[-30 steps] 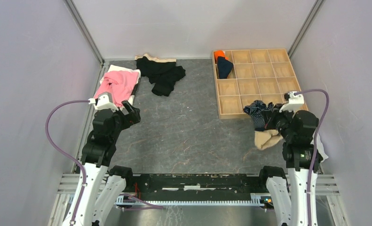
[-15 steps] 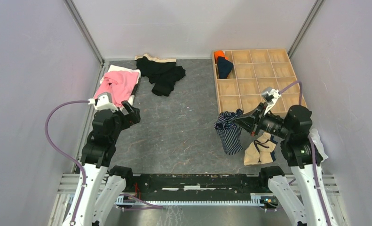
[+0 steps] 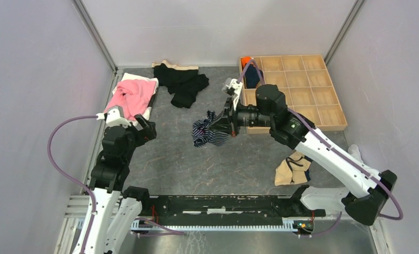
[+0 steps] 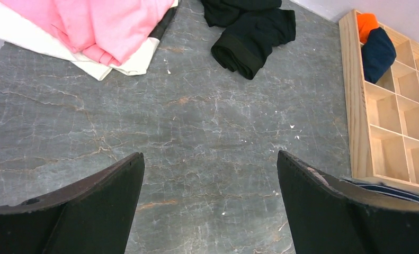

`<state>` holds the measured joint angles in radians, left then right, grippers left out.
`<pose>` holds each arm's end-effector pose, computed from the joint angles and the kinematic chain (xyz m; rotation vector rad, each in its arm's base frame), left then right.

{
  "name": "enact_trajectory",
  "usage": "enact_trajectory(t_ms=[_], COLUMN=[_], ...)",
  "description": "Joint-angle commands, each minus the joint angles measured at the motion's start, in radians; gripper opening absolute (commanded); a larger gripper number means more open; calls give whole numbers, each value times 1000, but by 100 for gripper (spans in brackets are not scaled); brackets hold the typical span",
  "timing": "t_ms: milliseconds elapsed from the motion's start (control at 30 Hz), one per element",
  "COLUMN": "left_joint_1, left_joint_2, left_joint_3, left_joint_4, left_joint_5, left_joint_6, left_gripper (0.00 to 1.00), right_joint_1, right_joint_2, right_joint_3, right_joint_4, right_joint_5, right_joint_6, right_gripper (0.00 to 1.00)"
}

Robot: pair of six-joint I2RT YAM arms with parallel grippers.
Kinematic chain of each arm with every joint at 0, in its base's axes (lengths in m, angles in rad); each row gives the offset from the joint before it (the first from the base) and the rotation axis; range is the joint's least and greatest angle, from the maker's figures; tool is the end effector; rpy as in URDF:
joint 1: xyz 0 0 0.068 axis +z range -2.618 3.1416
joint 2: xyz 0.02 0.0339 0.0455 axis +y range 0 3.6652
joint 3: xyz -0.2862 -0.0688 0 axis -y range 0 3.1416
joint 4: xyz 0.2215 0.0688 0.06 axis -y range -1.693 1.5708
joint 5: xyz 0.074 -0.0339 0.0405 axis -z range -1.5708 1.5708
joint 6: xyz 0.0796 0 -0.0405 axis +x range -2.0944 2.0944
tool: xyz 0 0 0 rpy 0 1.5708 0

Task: Roll the underwear
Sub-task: Move the underwear to the center of the board.

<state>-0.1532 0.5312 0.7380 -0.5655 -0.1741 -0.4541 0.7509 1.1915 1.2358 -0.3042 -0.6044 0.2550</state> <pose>0.1211 -0.0047 0.3092 -0.4042 1.8884 -0.2389 0.1647 0.2156 0.4133 -0.9164 1.7466 1.2348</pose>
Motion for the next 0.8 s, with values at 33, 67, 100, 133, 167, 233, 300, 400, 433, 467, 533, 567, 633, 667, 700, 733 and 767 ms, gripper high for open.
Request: enact_trajectory(t_ms=[33, 67, 100, 133, 167, 233, 300, 400, 433, 467, 533, 567, 633, 667, 700, 733, 767], left_joint_1=[-2, -2, -2, -2, -2, -2, -2, -3, -3, -3, -3, -3, -6, -6, -9, -11, -11], left_joint_2=[-8, -6, -4, -2, -1, 4, 12, 29, 35, 42, 57, 58, 46, 35, 27, 19, 17], left_joint_3=[1, 0, -1, -1, -1, -1, -1, 8, 9, 7, -10, -25, -60, -74, -83, -89, -98], left_joint_4=[36, 36, 37, 38, 40, 43, 44, 29, 24, 21, 20, 21, 19, 12, 4, -4, -10], left_joint_5=[-26, -24, -20, -18, -15, -2, 21, 60, 76, 105, 181, 209, 222, 212, 196, 185, 178], left_joint_6=[-19, -18, -18, -19, -18, -18, -23, -40, -57, -74, -115, -139, -170, -183, -201, -221, -243], left_gripper=[100, 100, 100, 100, 100, 100, 100, 100, 100, 100, 100, 100, 99, 99, 98, 95, 93], right_joint_1=[116, 129, 141, 148, 153, 158, 159, 159, 159, 159, 158, 159, 158, 159, 159, 160, 160], right_joint_2=[-63, -96, -127, -162, -185, -226, -272, -349, -371, -387, -397, -391, -359, -329, -299, -263, -231], right_joint_3=[-58, -137, -245, -344, -461, -651, -758, -784, -772, -757, -723, -707, -684, -669, -652, -638, -619], right_joint_4=[25, 32, 40, 56, 70, 81, 58, 6, -9, -20, -21, -11, 27, 46, 75, 110, 138], right_joint_5=[172, 196, 219, 244, 271, 331, 407, 522, 546, 569, 590, 585, 541, 505, 477, 442, 420], right_joint_6=[-119, -111, -95, -75, -44, 11, 48, 70, 71, 70, 63, 51, 33, 24, 19, 18, 18], right_gripper=[5, 7, 10, 16, 30, 61, 74, 83, 85, 86, 87, 87, 85, 85, 84, 82, 81])
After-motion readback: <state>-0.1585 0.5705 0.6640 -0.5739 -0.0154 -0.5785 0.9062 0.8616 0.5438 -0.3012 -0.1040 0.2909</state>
